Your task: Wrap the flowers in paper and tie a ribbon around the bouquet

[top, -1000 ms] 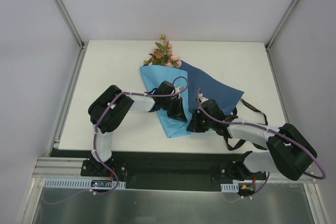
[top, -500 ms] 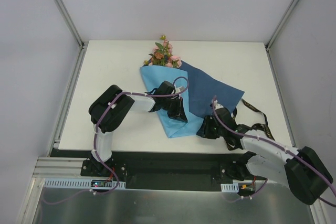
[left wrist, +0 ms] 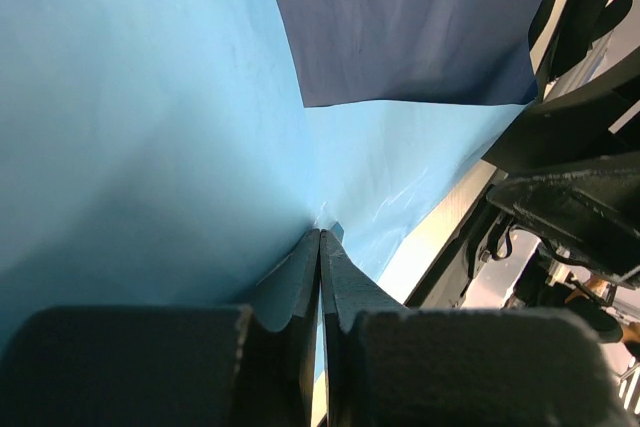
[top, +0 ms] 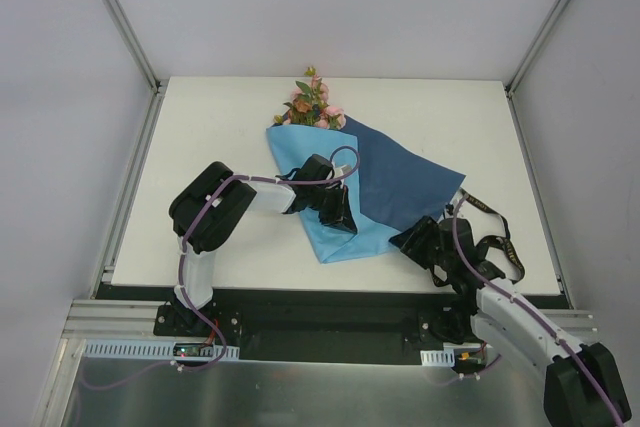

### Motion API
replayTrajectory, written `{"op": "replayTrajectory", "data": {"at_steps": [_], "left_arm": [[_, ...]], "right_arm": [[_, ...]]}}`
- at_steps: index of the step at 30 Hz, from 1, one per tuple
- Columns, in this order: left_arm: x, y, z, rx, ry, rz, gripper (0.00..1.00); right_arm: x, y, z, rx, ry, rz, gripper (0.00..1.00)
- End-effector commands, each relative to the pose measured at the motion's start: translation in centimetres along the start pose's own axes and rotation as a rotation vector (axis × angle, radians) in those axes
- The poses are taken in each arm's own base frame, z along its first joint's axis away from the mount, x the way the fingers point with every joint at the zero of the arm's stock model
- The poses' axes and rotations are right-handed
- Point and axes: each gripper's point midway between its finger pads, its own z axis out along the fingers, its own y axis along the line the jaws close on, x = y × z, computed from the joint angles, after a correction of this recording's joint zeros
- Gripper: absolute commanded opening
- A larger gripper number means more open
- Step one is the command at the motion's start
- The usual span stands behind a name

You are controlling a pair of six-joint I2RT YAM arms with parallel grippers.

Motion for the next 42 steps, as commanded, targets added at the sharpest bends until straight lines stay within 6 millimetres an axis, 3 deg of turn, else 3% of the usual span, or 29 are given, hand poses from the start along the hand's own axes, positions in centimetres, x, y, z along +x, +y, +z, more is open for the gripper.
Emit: {"op": "replayTrajectory", "data": {"at_steps": [1, 4, 7, 12, 14, 19, 22, 23, 28, 29, 33, 36, 37, 38, 40, 42], "left_arm": [[1.7, 2.3, 0.7, -0.070, 0.052, -0.024, 0.00], [1.9, 2.4, 0.8, -0.069, 0.058, -0.029, 0.00], [1.9, 2.5, 0.9, -0.071, 0.059, -0.030, 0.00], [2.0, 2.8, 1.0, -0.078, 0.061, -0.031, 0.00], [2.0, 2.7, 1.0, -0.077, 0.062, -0.033, 0.00], [1.9, 2.8, 1.0, -0.079, 0.061, -0.038, 0.00], [2.0, 2.9, 1.0, -0.080, 0.061, -0.040, 0.00], [2.0, 2.8, 1.0, -0.078, 0.064, -0.039, 0.00], [2.0, 2.7, 0.8, -0.080, 0.054, -0.033, 0.00], [1.9, 2.6, 0.7, -0.079, 0.052, -0.031, 0.00], [1.7, 2.1, 0.5, -0.071, 0.046, -0.022, 0.00], [1.8, 2.1, 0.5, -0.067, 0.051, -0.019, 0.00], [1.8, 2.1, 0.5, -0.066, 0.052, -0.020, 0.00], [1.8, 2.1, 0.5, -0.066, 0.050, -0.018, 0.00], [1.9, 2.1, 0.5, -0.067, 0.053, -0.021, 0.00], [2.1, 2.4, 0.5, -0.071, 0.055, -0.023, 0.00]], "right_arm": [[-0.1, -3.1, 0.3, 0.119, -0.057, 0.135, 0.52], [-0.2, -4.0, 0.5, 0.127, -0.091, 0.137, 0.40], [-2.0, -4.3, 0.6, 0.122, -0.183, 0.021, 0.22], [-3.9, -1.6, 0.0, 0.032, -0.229, -0.172, 0.00], [-4.3, -0.1, -0.3, -0.031, -0.242, -0.250, 0.01], [-4.8, 6.4, -2.8, -0.252, -0.263, -0.473, 0.00], [-3.6, 10.6, -4.0, -0.372, -0.208, -0.631, 0.00], [-2.1, 11.8, -4.3, -0.426, -0.147, -0.679, 0.00], [1.8, 15.0, -4.2, -0.558, 0.024, -0.837, 0.00], [2.6, 14.7, -3.8, -0.544, 0.068, -0.850, 0.00], [2.2, 14.8, -4.3, -0.531, 0.032, -0.836, 0.00], [-0.1, 14.7, -4.8, -0.430, -0.042, -0.841, 0.00], [-1.0, 13.9, -4.7, -0.357, -0.068, -0.829, 0.00], [-3.1, 11.3, -4.3, -0.178, -0.128, -0.779, 0.00], [-5.2, 8.2, -4.9, 0.014, -0.179, -0.720, 0.00], [-5.9, 5.8, -5.1, 0.127, -0.188, -0.616, 0.01]]}}
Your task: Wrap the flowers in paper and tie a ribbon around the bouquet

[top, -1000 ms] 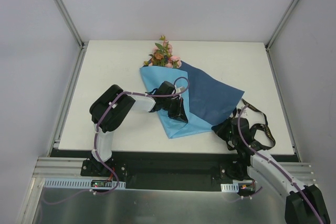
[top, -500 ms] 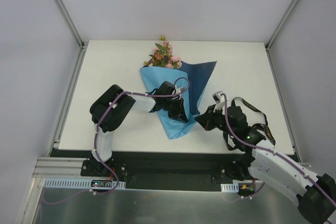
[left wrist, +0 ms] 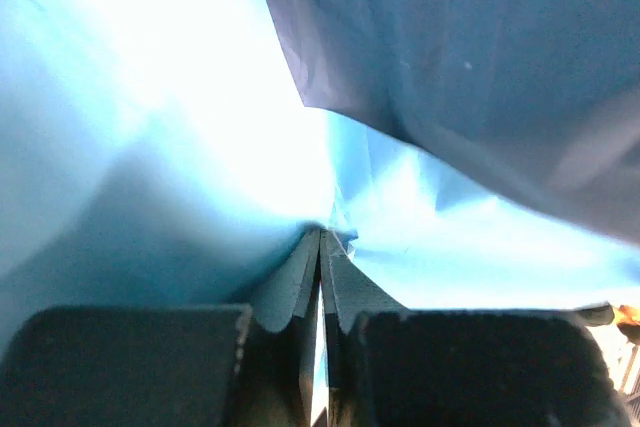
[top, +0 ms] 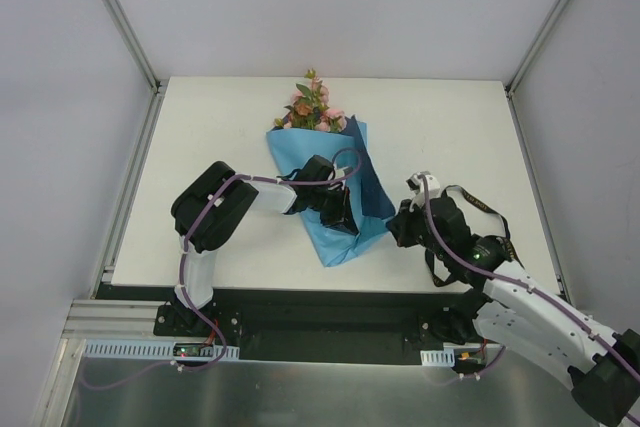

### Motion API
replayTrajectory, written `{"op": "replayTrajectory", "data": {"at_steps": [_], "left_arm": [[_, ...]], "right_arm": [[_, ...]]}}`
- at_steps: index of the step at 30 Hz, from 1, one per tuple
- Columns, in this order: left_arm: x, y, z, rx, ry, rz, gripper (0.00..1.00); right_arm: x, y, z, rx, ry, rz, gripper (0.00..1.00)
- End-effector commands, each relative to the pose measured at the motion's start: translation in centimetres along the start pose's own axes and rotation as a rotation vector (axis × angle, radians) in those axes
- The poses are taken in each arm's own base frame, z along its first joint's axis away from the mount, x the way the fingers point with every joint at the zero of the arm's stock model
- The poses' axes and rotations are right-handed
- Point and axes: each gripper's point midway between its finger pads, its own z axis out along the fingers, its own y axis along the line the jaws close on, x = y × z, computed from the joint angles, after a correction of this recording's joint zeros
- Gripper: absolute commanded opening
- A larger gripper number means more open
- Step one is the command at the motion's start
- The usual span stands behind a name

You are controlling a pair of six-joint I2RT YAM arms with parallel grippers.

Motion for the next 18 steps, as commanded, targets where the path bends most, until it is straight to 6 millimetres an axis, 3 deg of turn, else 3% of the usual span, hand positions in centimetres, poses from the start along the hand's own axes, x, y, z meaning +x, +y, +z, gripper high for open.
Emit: {"op": "replayTrajectory", "data": {"at_steps": [1, 2, 3, 6, 7, 8, 10, 12, 13, 16, 18], "left_arm": [[2.0, 2.5, 0.3, -0.086, 0.044, -0.025, 0.00], [2.0, 2.5, 0.4, -0.085, 0.045, -0.028, 0.00], [2.0, 2.6, 0.4, -0.088, 0.046, -0.030, 0.00], [2.0, 2.6, 0.5, -0.084, 0.048, -0.031, 0.00], [1.9, 2.5, 0.5, -0.082, 0.048, -0.028, 0.00], [1.9, 2.4, 0.5, -0.078, 0.048, -0.026, 0.00], [1.8, 2.3, 0.5, -0.078, 0.047, -0.024, 0.00], [1.8, 2.4, 0.5, -0.079, 0.047, -0.025, 0.00], [1.9, 2.4, 0.5, -0.081, 0.047, -0.026, 0.00], [2.0, 2.6, 0.5, -0.084, 0.049, -0.031, 0.00], [2.0, 2.5, 0.6, -0.082, 0.050, -0.030, 0.00]], "right_arm": [[1.4, -7.8, -3.2, 0.449, 0.034, 0.167, 0.04], [2.3, -8.8, -3.7, 0.504, 0.048, 0.210, 0.22], [3.0, -9.1, -3.9, 0.524, 0.056, 0.260, 0.28], [5.4, -6.6, -2.4, 0.353, 0.122, 0.292, 0.46], [5.5, -4.4, -1.7, 0.227, 0.136, 0.299, 0.50], [6.2, -3.6, -1.5, 0.176, 0.154, 0.291, 0.52], [6.1, -0.6, -1.3, 0.027, 0.160, 0.229, 0.55], [6.0, 0.7, -1.3, -0.026, 0.161, 0.208, 0.58], [5.3, 2.3, -1.1, -0.108, 0.148, 0.202, 0.59], [4.0, 4.8, 0.0, -0.223, 0.159, 0.204, 0.52], [3.6, 5.3, 1.3, -0.213, 0.200, 0.207, 0.45]]}}
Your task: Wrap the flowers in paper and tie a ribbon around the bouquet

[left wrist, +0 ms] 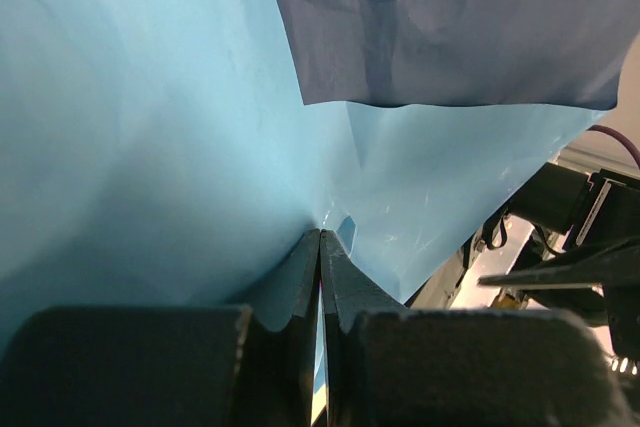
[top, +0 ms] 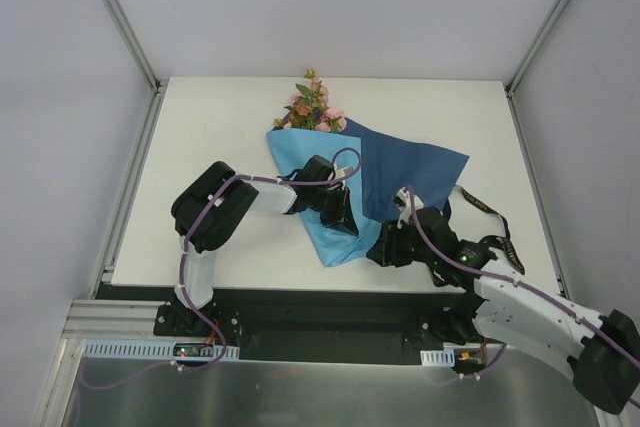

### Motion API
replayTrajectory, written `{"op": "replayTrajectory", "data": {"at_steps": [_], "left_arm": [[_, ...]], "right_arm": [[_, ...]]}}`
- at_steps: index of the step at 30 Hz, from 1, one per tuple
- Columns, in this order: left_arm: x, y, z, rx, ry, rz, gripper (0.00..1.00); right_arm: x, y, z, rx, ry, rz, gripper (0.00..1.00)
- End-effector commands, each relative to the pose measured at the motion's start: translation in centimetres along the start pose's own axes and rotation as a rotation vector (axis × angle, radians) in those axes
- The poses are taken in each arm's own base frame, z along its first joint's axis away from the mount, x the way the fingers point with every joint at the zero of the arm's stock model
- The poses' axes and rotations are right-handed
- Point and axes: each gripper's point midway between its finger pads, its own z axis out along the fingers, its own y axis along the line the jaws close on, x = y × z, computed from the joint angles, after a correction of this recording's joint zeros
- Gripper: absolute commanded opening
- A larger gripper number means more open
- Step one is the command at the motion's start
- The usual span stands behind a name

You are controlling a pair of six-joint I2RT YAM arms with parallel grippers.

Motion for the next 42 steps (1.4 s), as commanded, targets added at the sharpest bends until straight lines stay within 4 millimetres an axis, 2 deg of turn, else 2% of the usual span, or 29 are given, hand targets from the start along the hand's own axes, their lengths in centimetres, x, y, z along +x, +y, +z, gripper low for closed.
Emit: {"op": "replayTrajectory", "data": {"at_steps": [1, 4, 8, 11, 13, 14, 17, 20, 24, 28, 29, 30, 32, 33, 34, 37, 42], "left_arm": [[1.9, 2.5, 0.5, -0.085, 0.045, -0.032, 0.00], [1.7, 2.3, 0.4, -0.083, 0.042, -0.029, 0.00], [1.6, 1.9, 0.3, -0.074, 0.046, -0.024, 0.00], [1.5, 1.3, 0.0, -0.067, 0.043, 0.002, 0.00], [1.6, 0.5, -0.2, -0.055, 0.045, 0.030, 0.00], [1.5, -0.1, -0.4, -0.045, 0.042, 0.041, 0.02], [1.5, -1.3, -0.6, -0.029, 0.039, 0.073, 0.06], [1.4, -2.3, -0.5, -0.024, 0.038, 0.108, 0.09], [1.8, -2.4, 0.2, -0.015, 0.066, 0.101, 0.11], [2.1, -2.8, 0.8, -0.014, 0.079, 0.113, 0.14], [2.3, -2.7, 1.0, -0.015, 0.085, 0.113, 0.14], [2.3, -2.5, 1.2, -0.020, 0.086, 0.107, 0.13], [2.6, -1.7, 1.5, -0.035, 0.097, 0.091, 0.10], [2.7, -1.4, 1.7, -0.038, 0.103, 0.085, 0.09], [2.9, -1.0, 1.9, -0.045, 0.110, 0.079, 0.08], [3.1, -0.4, 2.2, -0.057, 0.116, 0.071, 0.06], [3.3, 0.3, 2.4, -0.071, 0.123, 0.062, 0.04]], "right_arm": [[-3.6, 4.7, 2.0, -0.148, -0.008, -0.012, 0.42], [-4.9, 4.9, 4.0, -0.127, 0.006, -0.054, 0.18], [-4.9, 4.5, 5.7, -0.099, 0.038, -0.072, 0.09], [-2.4, 3.1, 6.1, -0.069, 0.092, -0.052, 0.06], [-1.6, 2.5, 6.2, -0.056, 0.093, -0.037, 0.06], [-0.4, 1.4, 6.3, -0.029, 0.112, -0.028, 0.07], [0.8, -0.3, 6.6, 0.038, 0.125, -0.020, 0.06], [0.9, -0.8, 6.8, 0.062, 0.121, 0.005, 0.06], [0.7, -0.9, 6.3, 0.077, 0.111, 0.027, 0.06], [0.2, -1.0, 5.1, 0.099, 0.080, 0.065, 0.10], [0.2, -1.3, 4.7, 0.118, 0.077, 0.082, 0.12], [0.6, -2.5, 4.0, 0.177, 0.086, 0.099, 0.15], [-0.3, -3.4, 2.6, 0.222, 0.035, 0.128, 0.27], [0.1, -4.8, 1.8, 0.277, 0.043, 0.165, 0.34], [-0.2, -5.0, 0.9, 0.274, 0.008, 0.188, 0.46], [0.4, -7.2, -0.7, 0.316, -0.007, 0.320, 0.60], [2.1, -8.3, -1.7, 0.269, -0.030, 0.517, 0.67]]}}
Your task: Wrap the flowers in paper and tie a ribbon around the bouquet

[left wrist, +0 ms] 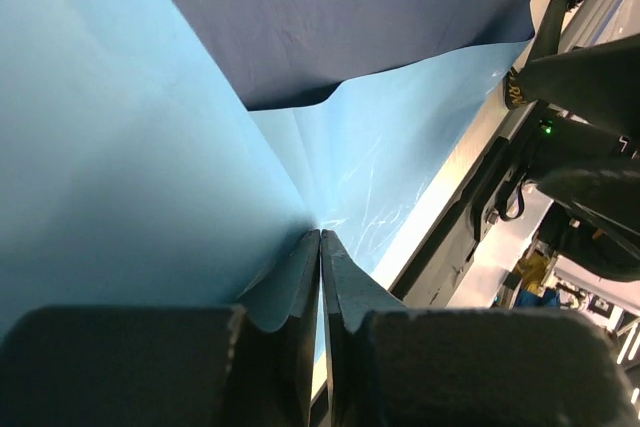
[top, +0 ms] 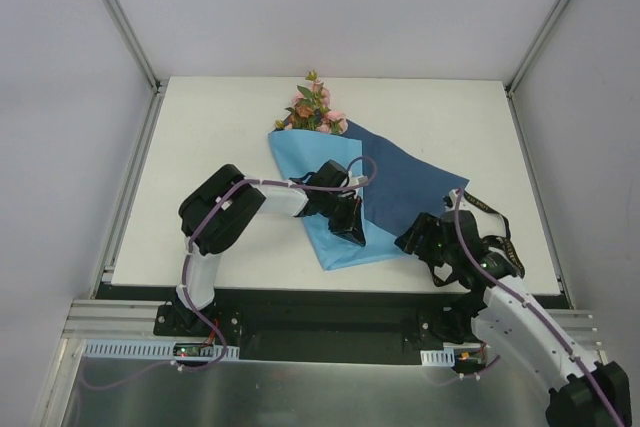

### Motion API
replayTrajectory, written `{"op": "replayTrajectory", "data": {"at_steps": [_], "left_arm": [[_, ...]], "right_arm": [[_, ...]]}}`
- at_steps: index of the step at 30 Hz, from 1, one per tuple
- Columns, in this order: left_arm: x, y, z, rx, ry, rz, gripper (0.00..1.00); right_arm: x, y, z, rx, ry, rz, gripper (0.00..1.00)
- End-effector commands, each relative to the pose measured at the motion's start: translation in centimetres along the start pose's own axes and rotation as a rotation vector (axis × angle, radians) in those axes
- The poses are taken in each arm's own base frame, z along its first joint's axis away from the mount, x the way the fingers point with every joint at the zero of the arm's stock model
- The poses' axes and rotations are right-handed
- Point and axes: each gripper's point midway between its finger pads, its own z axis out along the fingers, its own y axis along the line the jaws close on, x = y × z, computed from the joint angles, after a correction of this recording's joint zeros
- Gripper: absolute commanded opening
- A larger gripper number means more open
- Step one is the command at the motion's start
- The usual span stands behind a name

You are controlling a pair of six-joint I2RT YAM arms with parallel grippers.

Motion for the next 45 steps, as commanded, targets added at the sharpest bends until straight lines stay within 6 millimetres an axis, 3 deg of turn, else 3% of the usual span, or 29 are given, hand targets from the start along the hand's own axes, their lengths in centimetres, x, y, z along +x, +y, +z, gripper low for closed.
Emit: {"op": "replayTrajectory", "data": {"at_steps": [1, 6, 16, 20, 24, 26, 27, 29, 35, 38, 41, 43, 45], "left_arm": [[0.7, 2.0, 1.0, -0.060, 0.021, -0.011, 0.04], [1.0, 2.4, 1.0, -0.069, 0.025, -0.016, 0.03], [1.3, 3.1, 1.4, -0.081, 0.038, -0.023, 0.01], [1.5, 3.4, 1.4, -0.088, 0.040, -0.027, 0.01], [1.6, 3.6, 1.5, -0.090, 0.043, -0.024, 0.00], [1.6, 3.6, 1.5, -0.090, 0.044, -0.027, 0.00], [1.6, 3.7, 1.6, -0.091, 0.044, -0.025, 0.00], [1.8, 3.9, 1.7, -0.096, 0.048, -0.029, 0.00], [2.1, 4.4, 1.7, -0.105, 0.050, -0.035, 0.00], [2.2, 4.4, 1.7, -0.105, 0.050, -0.036, 0.00], [2.0, 4.2, 1.5, -0.101, 0.043, -0.032, 0.00], [2.0, 4.0, 1.3, -0.100, 0.037, -0.022, 0.00], [2.0, 3.8, 1.2, -0.096, 0.038, -0.015, 0.00]], "right_arm": [[3.4, -2.8, -0.6, 0.046, 0.109, 0.184, 0.69], [3.9, -4.2, 0.3, 0.034, 0.102, 0.304, 0.68], [0.6, -5.1, 1.3, 0.027, -0.035, 0.349, 0.52], [-0.3, -4.7, 1.8, 0.002, -0.053, 0.313, 0.40], [-1.5, -4.2, 1.4, -0.024, -0.094, 0.237, 0.13], [-1.9, -4.0, 0.9, -0.029, -0.111, 0.181, 0.05], [-3.2, -3.4, 0.2, -0.049, -0.160, 0.147, 0.01], [-4.0, -2.7, -0.7, -0.075, -0.198, 0.073, 0.00], [-6.7, 2.7, -3.9, -0.286, -0.311, -0.149, 0.00], [-6.1, 6.4, -4.8, -0.428, -0.271, -0.270, 0.00], [-5.2, 8.5, -5.5, -0.471, -0.226, -0.369, 0.00], [-5.5, 7.7, -5.3, -0.392, -0.234, -0.403, 0.00], [-5.2, 8.6, -5.6, -0.430, -0.208, -0.424, 0.00]]}}
